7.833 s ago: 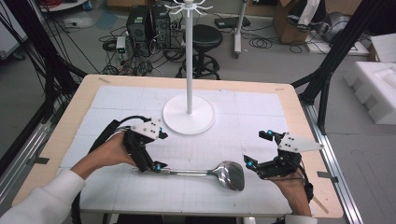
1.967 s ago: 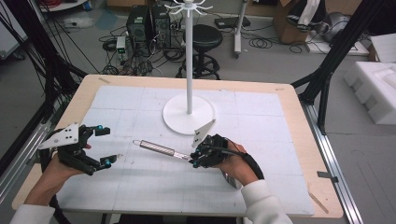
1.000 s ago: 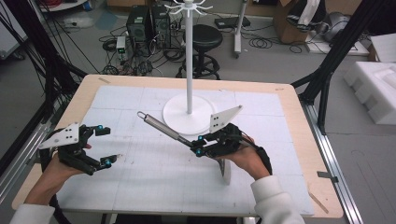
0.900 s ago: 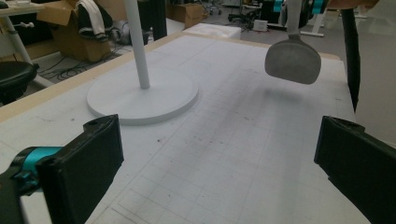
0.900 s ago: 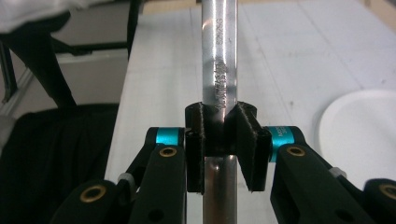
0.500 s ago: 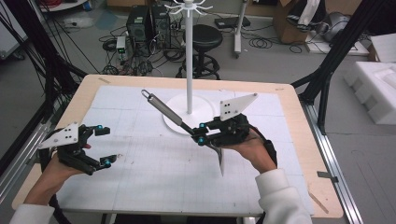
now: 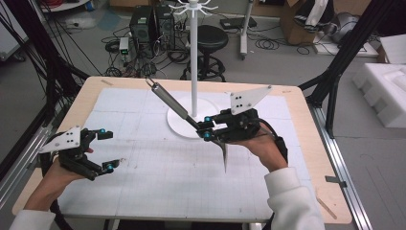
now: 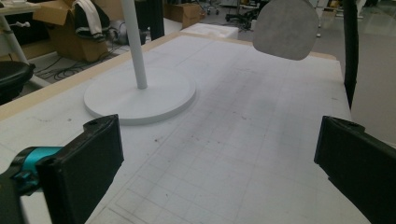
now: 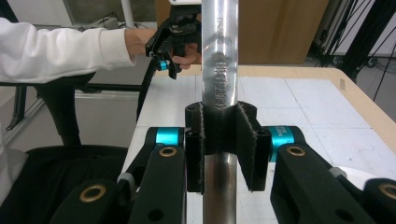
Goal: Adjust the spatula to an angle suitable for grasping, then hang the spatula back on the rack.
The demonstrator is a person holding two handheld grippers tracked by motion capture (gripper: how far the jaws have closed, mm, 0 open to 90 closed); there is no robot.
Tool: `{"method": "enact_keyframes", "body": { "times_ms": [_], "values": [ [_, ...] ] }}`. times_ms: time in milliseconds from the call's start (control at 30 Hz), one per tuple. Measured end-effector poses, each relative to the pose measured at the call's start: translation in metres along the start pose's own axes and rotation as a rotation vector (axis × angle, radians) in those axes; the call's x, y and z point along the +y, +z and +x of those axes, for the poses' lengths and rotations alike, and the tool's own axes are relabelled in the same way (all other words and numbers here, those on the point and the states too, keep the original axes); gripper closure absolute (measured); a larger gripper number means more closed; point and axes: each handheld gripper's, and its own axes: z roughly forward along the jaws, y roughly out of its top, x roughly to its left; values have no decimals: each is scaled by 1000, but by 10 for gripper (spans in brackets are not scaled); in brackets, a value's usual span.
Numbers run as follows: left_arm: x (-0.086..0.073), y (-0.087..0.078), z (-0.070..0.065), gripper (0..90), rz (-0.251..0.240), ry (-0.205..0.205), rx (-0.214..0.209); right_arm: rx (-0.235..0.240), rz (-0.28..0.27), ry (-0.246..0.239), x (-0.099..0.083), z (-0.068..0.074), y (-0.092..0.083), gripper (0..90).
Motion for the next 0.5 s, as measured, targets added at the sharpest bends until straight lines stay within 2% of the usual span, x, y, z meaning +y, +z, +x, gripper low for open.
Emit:
{"method": "enact_keyframes", "body": {
  "times_ms": [200,500],
  "values": [
    [0,1,1,17,-1,-5,-1,-3,-7,6,0,-1,-2,749],
    [3,2,-1,17,1,-11,-27,0,-7,9,-1,-2,-4,749]
  ]
}}
